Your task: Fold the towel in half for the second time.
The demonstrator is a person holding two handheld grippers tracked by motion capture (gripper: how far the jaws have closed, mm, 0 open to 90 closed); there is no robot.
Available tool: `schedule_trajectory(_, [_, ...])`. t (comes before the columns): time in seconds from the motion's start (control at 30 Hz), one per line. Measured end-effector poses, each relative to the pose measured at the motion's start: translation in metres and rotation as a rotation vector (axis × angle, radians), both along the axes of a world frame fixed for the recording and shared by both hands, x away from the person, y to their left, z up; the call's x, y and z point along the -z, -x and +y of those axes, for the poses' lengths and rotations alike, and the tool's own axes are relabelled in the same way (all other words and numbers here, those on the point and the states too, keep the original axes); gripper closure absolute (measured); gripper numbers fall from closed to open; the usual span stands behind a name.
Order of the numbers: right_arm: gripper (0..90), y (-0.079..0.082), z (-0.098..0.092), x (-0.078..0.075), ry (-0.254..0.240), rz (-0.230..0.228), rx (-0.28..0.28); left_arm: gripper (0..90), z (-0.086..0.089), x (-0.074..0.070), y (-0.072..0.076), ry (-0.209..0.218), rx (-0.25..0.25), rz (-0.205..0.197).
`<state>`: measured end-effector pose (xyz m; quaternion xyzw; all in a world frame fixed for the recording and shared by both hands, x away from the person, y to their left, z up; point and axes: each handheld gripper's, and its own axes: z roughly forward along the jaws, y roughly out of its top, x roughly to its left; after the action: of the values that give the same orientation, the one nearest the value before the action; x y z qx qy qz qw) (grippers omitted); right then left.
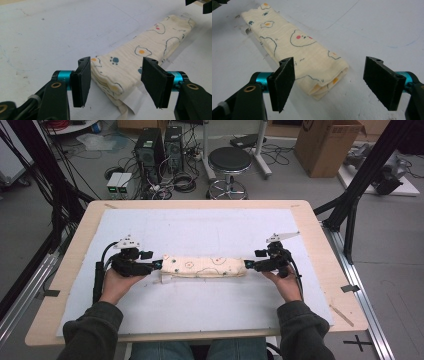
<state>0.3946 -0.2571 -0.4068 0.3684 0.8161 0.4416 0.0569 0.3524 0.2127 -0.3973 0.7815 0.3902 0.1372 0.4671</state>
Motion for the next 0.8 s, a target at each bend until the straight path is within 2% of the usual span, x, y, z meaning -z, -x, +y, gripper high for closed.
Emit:
schedule_trajectory(0.43, [18.6, 0.023, -0.019, 0.002, -0.007, -0.023, 0.023, 38.1, 0.011, 0.002, 0.025, -0.011, 0.002, -0.030])
schedule_trajectory(0.8, [15.0, 0.037, -0.031, 0.006, -0.006, -0.036, 0.041, 35.7, 0.013, 0.007, 0.039, -0.029, 0.015, -0.029])
